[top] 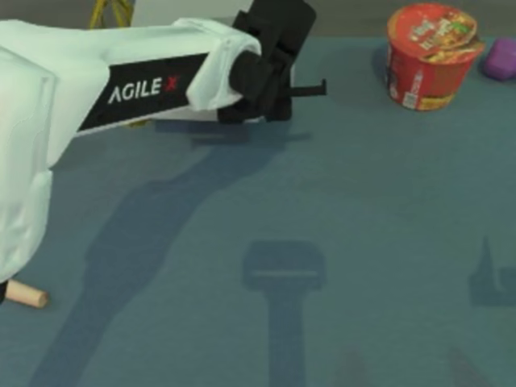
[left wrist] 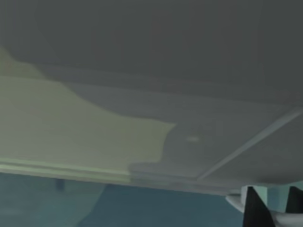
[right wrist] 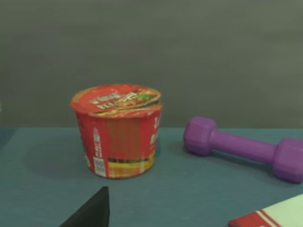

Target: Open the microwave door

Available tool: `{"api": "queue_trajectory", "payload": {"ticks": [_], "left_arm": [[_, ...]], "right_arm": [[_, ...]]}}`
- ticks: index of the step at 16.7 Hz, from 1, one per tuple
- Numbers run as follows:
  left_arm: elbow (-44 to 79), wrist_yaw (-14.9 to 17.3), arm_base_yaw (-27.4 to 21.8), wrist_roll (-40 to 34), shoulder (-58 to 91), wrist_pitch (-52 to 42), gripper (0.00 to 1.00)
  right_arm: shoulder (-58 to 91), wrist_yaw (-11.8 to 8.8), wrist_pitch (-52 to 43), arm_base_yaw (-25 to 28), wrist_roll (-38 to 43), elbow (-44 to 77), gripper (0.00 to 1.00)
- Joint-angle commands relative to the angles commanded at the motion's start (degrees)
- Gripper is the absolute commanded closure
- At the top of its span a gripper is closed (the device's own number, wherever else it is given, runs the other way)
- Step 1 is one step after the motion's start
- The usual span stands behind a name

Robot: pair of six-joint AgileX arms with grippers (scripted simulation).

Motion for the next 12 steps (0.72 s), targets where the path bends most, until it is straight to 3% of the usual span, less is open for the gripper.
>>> {"api": "queue_trajectory", "payload": {"ticks": [12], "left_arm": [[-2.2,1.2,-0.1,1.3,-1.1,1.4,1.00]], "right_arm": [[0.0,0.0,0.0,0.0,0.0,0.0,0.00]]}}
